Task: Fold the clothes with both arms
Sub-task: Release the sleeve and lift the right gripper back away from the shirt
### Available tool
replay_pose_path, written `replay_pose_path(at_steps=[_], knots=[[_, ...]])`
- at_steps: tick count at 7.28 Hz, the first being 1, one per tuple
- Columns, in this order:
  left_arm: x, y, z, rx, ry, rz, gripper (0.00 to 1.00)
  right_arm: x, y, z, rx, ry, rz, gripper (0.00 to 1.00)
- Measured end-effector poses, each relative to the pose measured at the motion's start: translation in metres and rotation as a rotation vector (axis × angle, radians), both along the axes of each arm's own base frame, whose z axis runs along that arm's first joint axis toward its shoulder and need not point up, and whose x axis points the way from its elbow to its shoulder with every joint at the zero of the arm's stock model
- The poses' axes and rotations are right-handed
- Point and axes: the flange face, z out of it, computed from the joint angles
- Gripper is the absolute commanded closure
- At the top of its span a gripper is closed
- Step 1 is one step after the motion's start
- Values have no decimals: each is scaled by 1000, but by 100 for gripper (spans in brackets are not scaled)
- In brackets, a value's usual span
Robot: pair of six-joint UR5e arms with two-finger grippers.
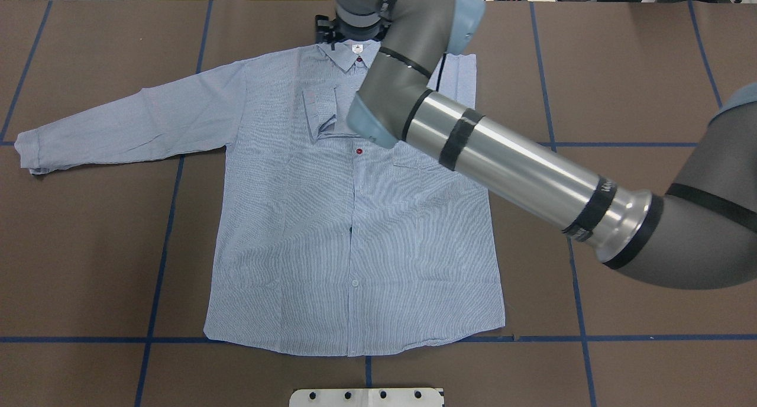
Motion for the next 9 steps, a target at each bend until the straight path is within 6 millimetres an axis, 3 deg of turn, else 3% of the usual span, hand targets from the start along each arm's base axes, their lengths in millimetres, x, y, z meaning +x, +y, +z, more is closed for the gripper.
replay_pose_path(at_steps=[2,3,5,7,8,9], knots=[[9,-11,40,34,3,-24,0,111,-13,86,16,16,-82,0],[26,-13,62,45,12,-14,0,169,-7,130,32,38,-117,0],[65,-15,90,19,32,-87,0,278,23,226,73,87,-197,0],[105,-12,114,-1,46,-179,0,358,84,313,97,145,-257,0],[118,-6,126,-11,71,-199,0,385,115,339,103,166,-273,0],[133,1,136,-26,110,-209,0,399,135,349,103,174,-278,0]])
